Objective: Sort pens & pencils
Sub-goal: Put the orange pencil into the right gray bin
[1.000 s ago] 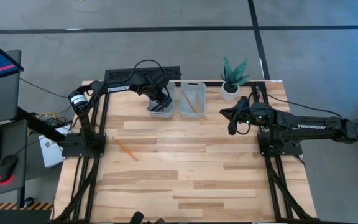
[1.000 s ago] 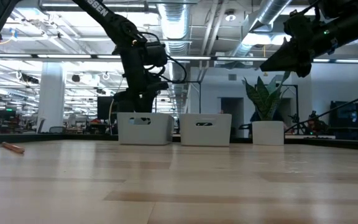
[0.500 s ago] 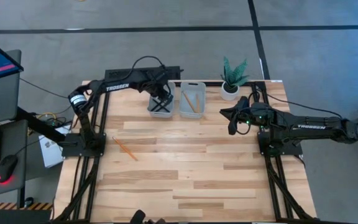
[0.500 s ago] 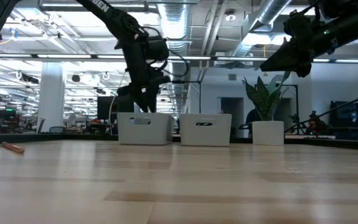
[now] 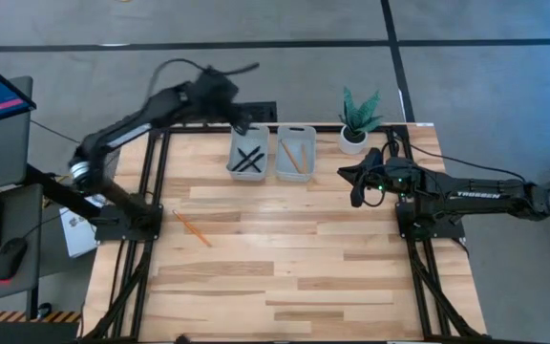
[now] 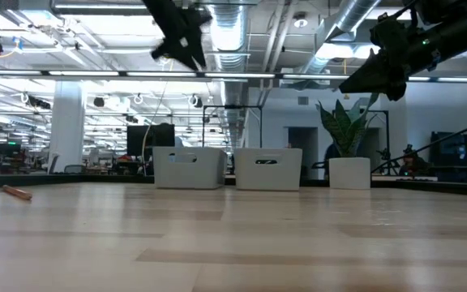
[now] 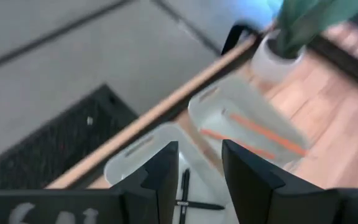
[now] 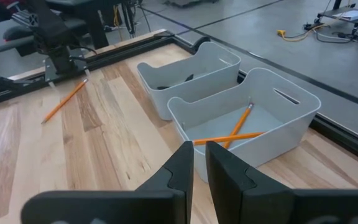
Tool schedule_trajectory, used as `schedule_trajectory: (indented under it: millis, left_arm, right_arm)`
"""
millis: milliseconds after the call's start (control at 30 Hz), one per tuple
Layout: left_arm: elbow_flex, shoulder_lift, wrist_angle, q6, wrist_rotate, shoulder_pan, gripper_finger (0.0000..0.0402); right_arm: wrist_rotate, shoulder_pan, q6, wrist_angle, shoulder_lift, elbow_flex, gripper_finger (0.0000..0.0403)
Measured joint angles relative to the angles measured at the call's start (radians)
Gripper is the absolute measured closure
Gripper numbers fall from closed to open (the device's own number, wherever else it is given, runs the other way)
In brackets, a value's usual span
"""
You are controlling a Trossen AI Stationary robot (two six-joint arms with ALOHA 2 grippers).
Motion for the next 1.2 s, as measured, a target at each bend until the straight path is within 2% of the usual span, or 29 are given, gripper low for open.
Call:
schedule_trajectory:
  millis: [200, 333, 533, 633, 867, 1067, 1200]
  left_arm:
    - [-0.022, -0.196, -0.063, -0.044, 0.004, -0.026, 0.0287]
    - [-0.030, -0.294, -0.162, -0.086, 0.006, -0.071, 0.0287]
    - [-0.031, -0.379, -0.328, -0.262, 0.001, -0.160, 0.0287]
    - [-0.031, -0.399, -0.429, -0.395, -0.019, -0.216, 0.0287]
    - [-0.031, -0.396, -0.754, -0.741, -0.190, -0.386, 0.0287]
    - [-0.069, -0.396, -0.731, -0.931, -0.215, -0.539, 0.0287]
    - [-0.141, -0.381, -0.734, -1.074, -0.253, -0.634, 0.0287]
  right_arm:
    - [0.000, 0.000, 0.000, 0.000, 0.000, 0.000, 0.0337]
    - [0.000, 0.000, 0.000, 0.000, 0.000, 0.000, 0.0337]
    - [0.000, 0.000, 0.000, 0.000, 0.000, 0.000, 0.0337]
    - [0.000, 0.000, 0.000, 0.000, 0.000, 0.000, 0.0337]
    - [0.000, 0.000, 0.000, 0.000, 0.000, 0.000, 0.0337]
    - [0.000, 0.000, 0.000, 0.000, 0.000, 0.000, 0.0337]
    - [0.000, 0.000, 0.000, 0.000, 0.000, 0.000, 0.0337]
